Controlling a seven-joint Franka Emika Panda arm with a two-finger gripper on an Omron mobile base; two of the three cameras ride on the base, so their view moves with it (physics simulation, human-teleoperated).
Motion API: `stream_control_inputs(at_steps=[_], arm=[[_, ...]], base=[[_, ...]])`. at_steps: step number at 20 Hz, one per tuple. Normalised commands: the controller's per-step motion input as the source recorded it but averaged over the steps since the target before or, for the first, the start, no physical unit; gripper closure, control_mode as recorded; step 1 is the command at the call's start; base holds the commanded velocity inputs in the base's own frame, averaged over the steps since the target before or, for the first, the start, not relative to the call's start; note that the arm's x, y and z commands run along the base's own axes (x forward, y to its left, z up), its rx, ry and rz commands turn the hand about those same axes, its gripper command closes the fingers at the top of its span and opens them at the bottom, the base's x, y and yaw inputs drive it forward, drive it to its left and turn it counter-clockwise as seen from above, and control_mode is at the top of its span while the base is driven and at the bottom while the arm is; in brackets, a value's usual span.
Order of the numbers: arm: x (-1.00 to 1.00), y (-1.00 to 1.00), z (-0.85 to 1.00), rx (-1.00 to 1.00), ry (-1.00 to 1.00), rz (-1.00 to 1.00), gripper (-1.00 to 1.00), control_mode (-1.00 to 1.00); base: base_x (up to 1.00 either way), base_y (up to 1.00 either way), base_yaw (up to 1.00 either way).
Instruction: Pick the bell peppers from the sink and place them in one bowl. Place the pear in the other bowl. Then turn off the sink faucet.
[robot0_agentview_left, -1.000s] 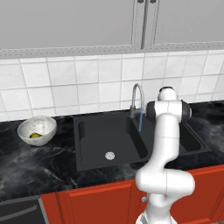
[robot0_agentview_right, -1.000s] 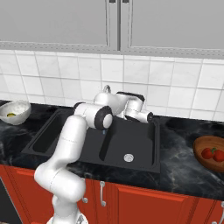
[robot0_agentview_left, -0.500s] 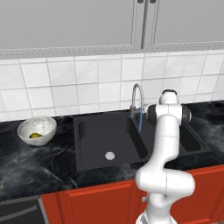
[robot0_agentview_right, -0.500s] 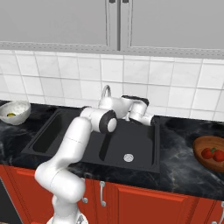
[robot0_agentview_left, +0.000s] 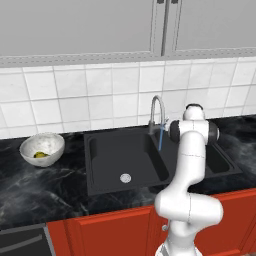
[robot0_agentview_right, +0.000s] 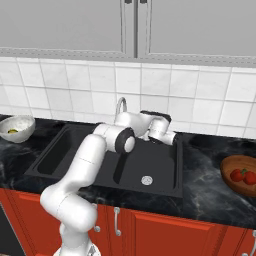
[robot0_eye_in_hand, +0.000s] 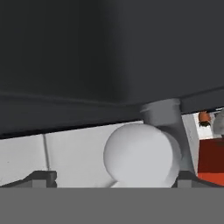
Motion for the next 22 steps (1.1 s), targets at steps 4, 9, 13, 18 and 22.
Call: stream_control_inputs(at_steps=[4, 9, 13, 18, 22], arm=[[0.36, 1.00, 0.80, -0.44, 0.33, 0.00, -1.00, -1.00], [0.55, 1.00, 0.68, -0.35, 0.24, 0.01, -1.00, -1.00], [0.88, 0.84, 0.05, -0.08, 0.03, 0.22, -1.00, -1.00], [1.00, 0.65, -0.31, 0.18, 0.00, 0.46, -1.00, -1.00], [0.74, 0.97, -0.61, 0.15, -0.02, 0.45, -1.00, -1.00]], base=[[0.00, 0.00, 0.00], [0.00, 0.00, 0.00], [0.00, 0.00, 0.00], [0.00, 0.00, 0.00], [0.00, 0.00, 0.00]])
